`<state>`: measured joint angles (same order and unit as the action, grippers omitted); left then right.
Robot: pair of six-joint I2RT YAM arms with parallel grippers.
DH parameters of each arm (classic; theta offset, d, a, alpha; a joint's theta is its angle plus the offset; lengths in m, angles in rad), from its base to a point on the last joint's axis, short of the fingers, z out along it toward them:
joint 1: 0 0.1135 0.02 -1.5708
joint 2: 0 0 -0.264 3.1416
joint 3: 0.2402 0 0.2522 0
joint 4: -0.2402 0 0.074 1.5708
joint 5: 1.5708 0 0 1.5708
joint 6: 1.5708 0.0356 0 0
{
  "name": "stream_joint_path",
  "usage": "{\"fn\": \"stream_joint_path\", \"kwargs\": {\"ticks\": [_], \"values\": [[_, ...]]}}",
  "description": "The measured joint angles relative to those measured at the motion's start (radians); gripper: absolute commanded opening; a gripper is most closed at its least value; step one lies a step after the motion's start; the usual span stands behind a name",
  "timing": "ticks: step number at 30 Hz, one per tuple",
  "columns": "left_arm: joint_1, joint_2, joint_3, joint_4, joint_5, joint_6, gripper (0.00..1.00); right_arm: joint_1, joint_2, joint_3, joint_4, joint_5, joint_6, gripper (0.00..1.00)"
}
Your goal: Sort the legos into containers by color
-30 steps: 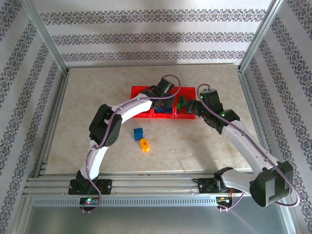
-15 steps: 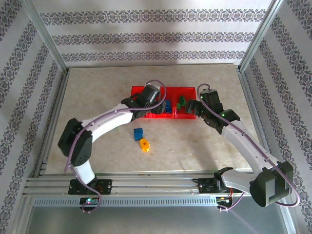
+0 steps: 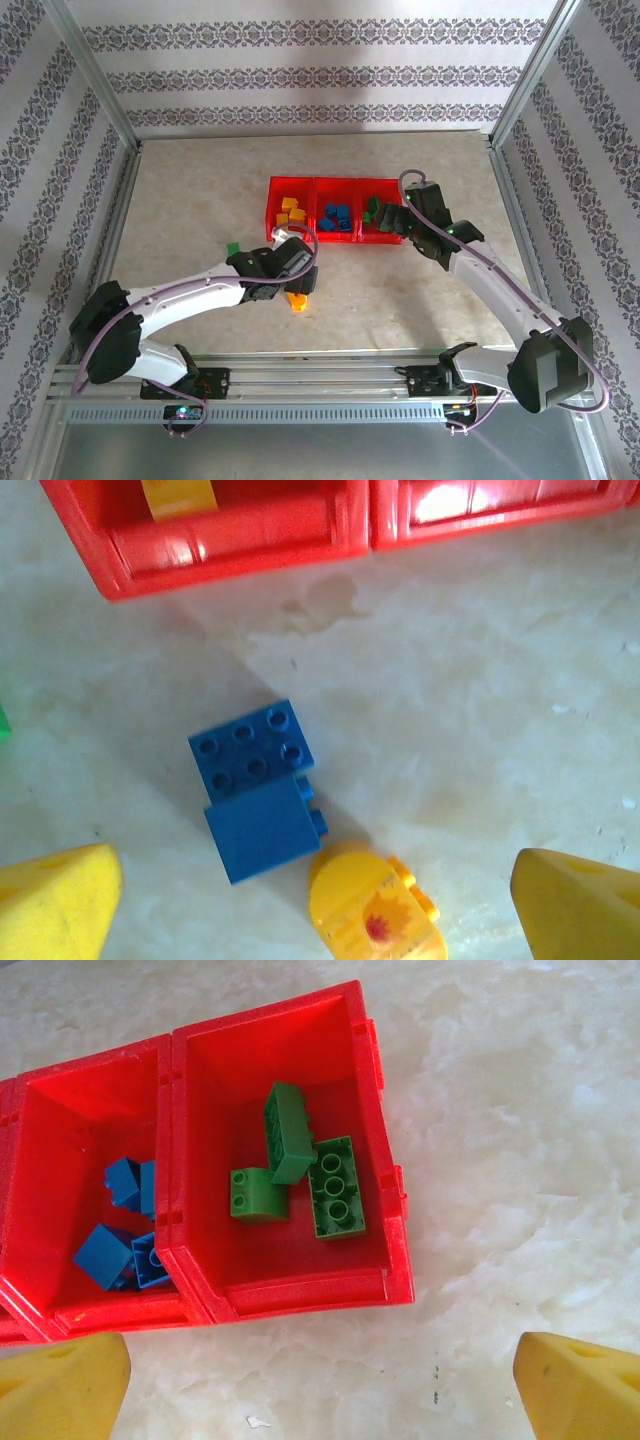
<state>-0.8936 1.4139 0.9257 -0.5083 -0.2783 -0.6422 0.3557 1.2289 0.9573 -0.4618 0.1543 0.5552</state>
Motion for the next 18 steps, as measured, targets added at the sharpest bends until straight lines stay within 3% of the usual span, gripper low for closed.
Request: {"fn": "stream_joint_path", "kwargs": {"ticks": [7, 18], "values": [[-0.049, 0.087, -0.003, -0.004, 0.0, -0.047, 1.0, 0.0, 0.023, 0.0, 0.011, -0.015, 0.0, 0.98], [-0.05, 0.17, -0.001, -0.008, -0.002, -0.099, 0.99, 0.0, 0.023, 0.0, 0.011, -0.02, 0.0, 0.98]]}}
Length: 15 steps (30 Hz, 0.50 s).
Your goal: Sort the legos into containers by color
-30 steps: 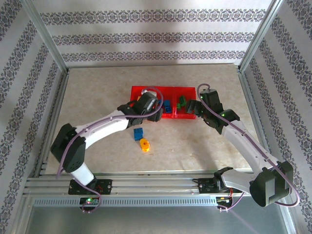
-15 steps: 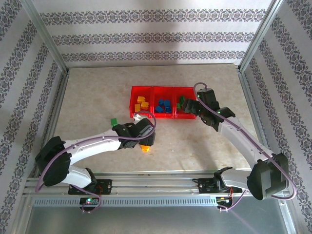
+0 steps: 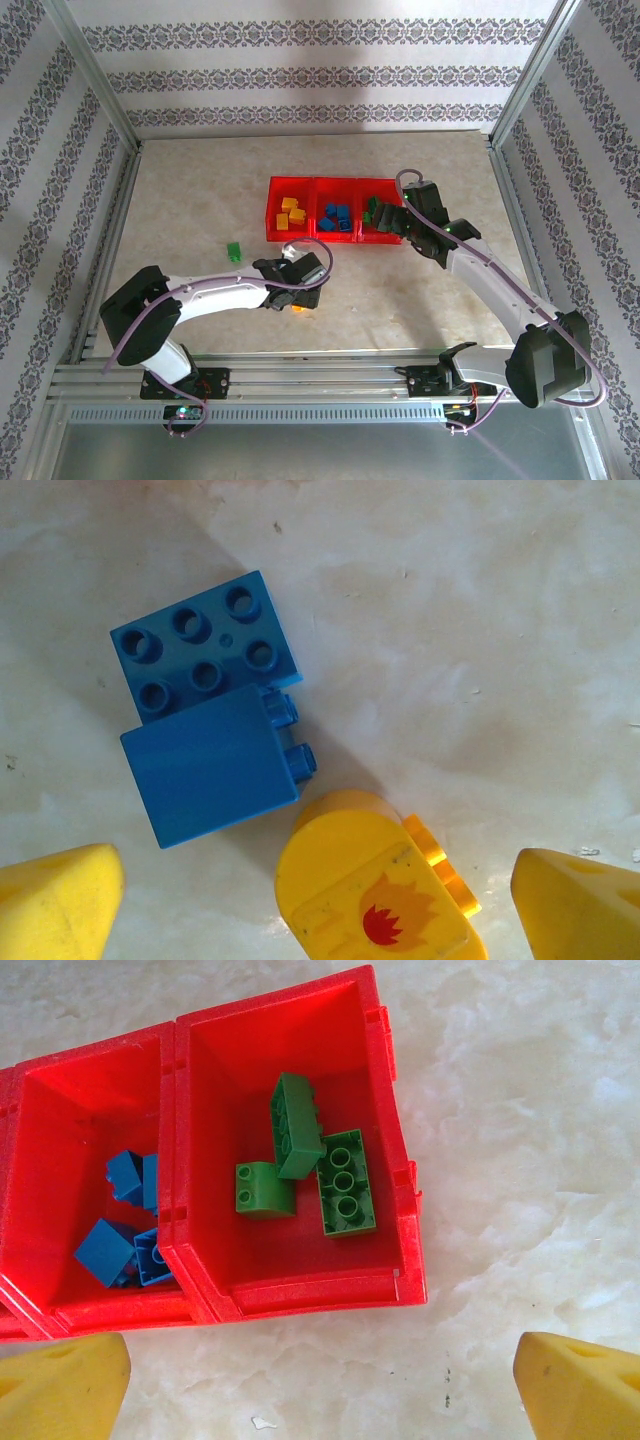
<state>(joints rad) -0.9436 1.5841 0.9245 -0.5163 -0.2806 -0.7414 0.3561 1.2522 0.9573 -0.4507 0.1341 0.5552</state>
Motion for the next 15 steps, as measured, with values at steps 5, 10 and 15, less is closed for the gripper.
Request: {"fn": "stream_joint_path", "kwargs": {"ticks": [5, 10, 15], "values": [[0.0, -0.002, -0.014, -0.008, -0.006, -0.026, 0.94, 0.0, 0.005, 0.0, 0.006, -0.011, 0.0, 0.98], [0.0, -0.033, -0.065, -0.031, -0.005, -0.045, 0.86, 0.0, 0.019, 0.0, 0.023, -0.021, 0.005, 0.98], [0.0, -0.06, -0.083, -0.048, -0.004, -0.053, 0.8, 0.0, 0.023, 0.0, 0.032, -0.024, 0.016, 0.98]]}}
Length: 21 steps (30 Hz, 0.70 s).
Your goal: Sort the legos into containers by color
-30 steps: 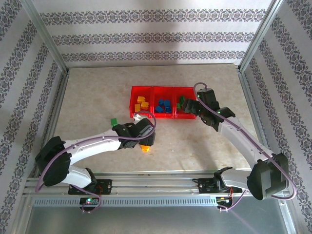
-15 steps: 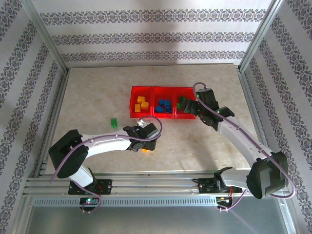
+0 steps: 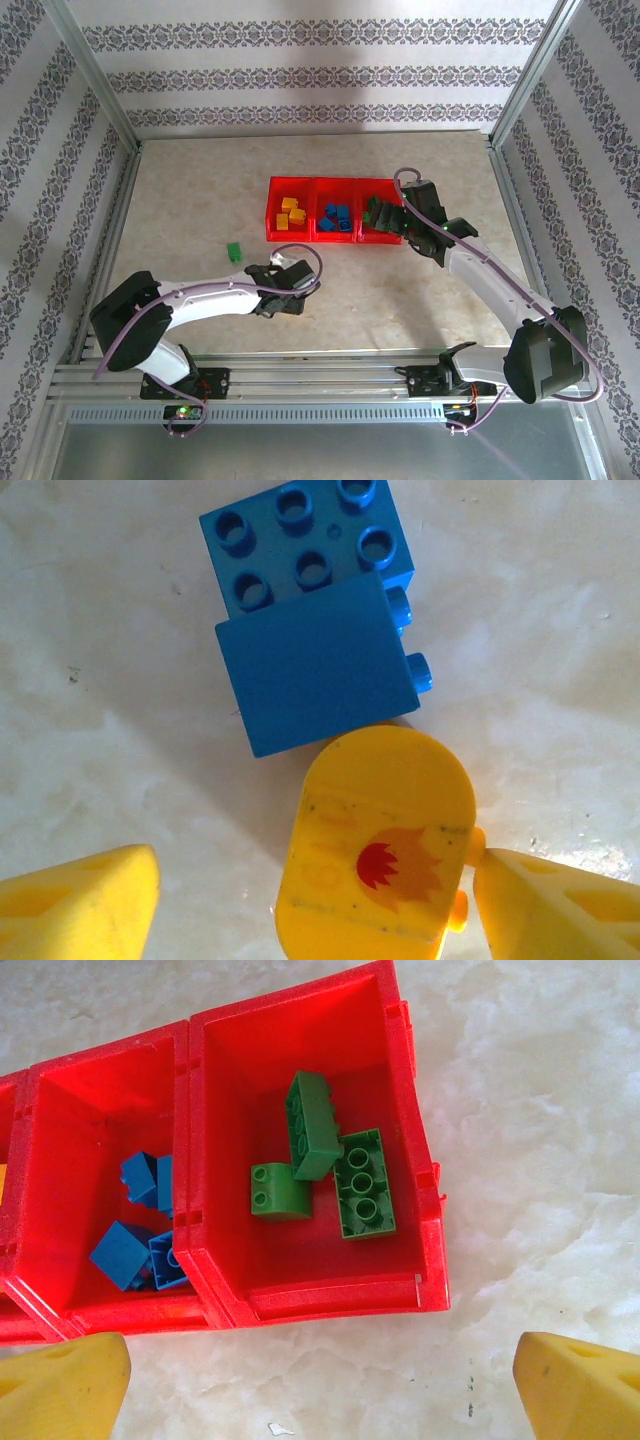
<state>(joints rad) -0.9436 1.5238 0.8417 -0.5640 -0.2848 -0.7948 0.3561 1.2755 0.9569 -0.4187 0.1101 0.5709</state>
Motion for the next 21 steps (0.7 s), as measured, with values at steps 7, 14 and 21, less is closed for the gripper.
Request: {"fn": "stream_joint_path", "kwargs": {"ticks": [7, 14, 21], "values": [[0.0, 0.011, 0.0, 0.019, 0.018, 0.002, 0.79, 0.002, 0.004, 0.0, 0.005, 0.0, 0.003, 0.98], [0.0, 0.06, 0.0, 0.064, 0.038, 0.021, 0.68, 0.006, 0.004, 0.0, 0.005, 0.0, 0.003, 0.98], [0.001, 0.072, 0.0, 0.088, 0.049, 0.032, 0.44, 0.006, 0.004, 0.0, 0.005, 0.0, 0.003, 0.98]]}}
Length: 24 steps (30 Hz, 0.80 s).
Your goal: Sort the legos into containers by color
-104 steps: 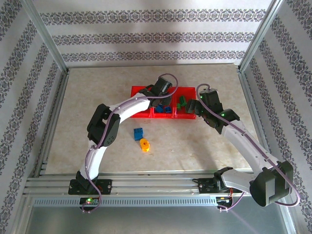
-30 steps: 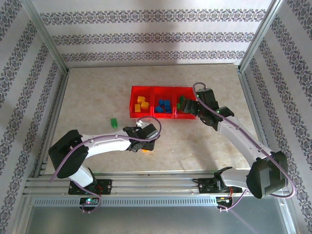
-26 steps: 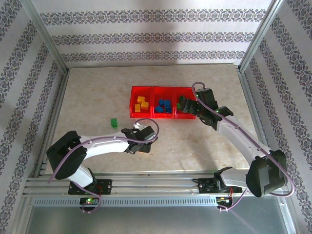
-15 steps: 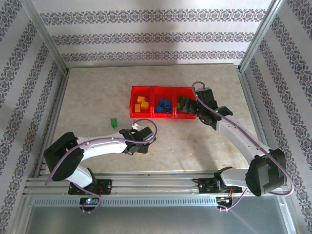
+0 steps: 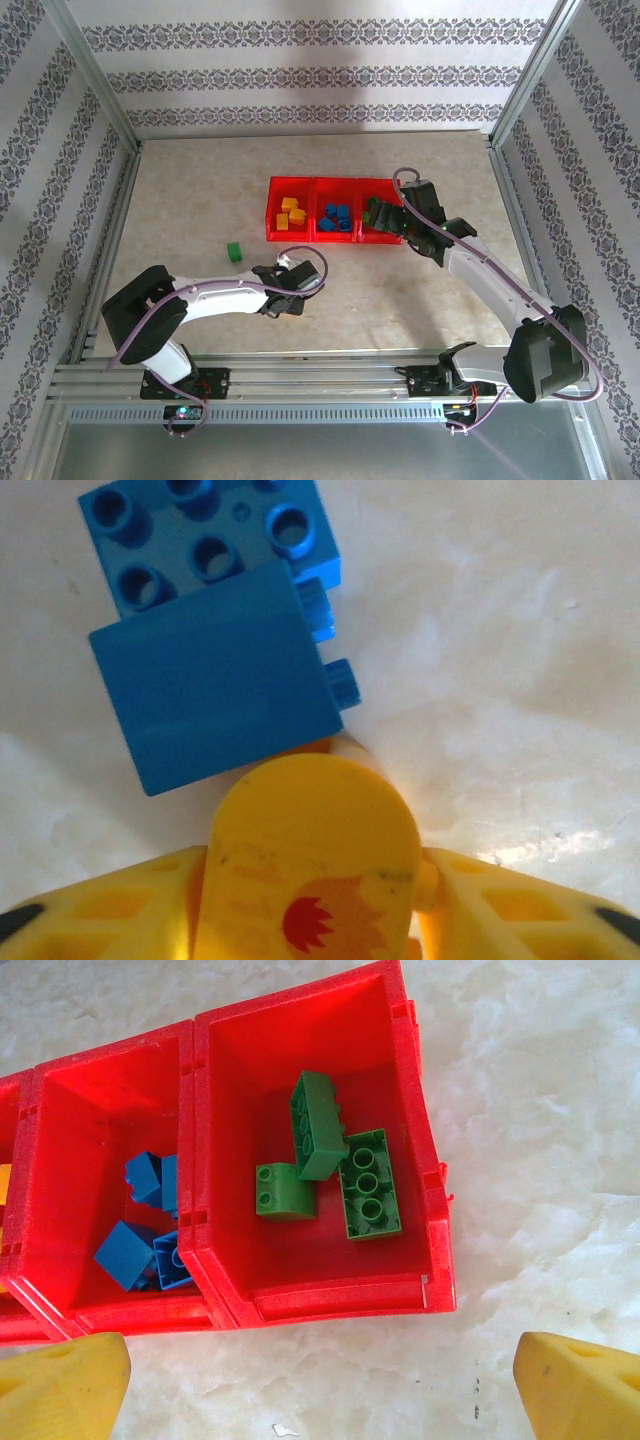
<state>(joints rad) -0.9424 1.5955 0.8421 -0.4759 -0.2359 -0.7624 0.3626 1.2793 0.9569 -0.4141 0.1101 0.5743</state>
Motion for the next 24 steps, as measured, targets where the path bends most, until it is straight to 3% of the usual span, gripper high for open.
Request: {"fn": "stream_joint_path", "kwargs": {"ticks": [10, 17, 24], "values": [[0.0, -0.016, -0.005, 0.009, 0.02, 0.003, 0.38, 0.0, 0.0, 0.0, 0.0, 0.0, 0.0, 0.98], [0.007, -0.121, -0.008, 0.01, 0.019, 0.017, 0.37, 0.012, -0.001, 0.0, 0.0, 0.002, 0.0, 0.98], [0.124, -0.158, 0.053, 0.041, -0.011, 0.075, 0.38, 0.035, -0.017, -0.008, 0.0, 0.013, 0.004, 0.98]]}}
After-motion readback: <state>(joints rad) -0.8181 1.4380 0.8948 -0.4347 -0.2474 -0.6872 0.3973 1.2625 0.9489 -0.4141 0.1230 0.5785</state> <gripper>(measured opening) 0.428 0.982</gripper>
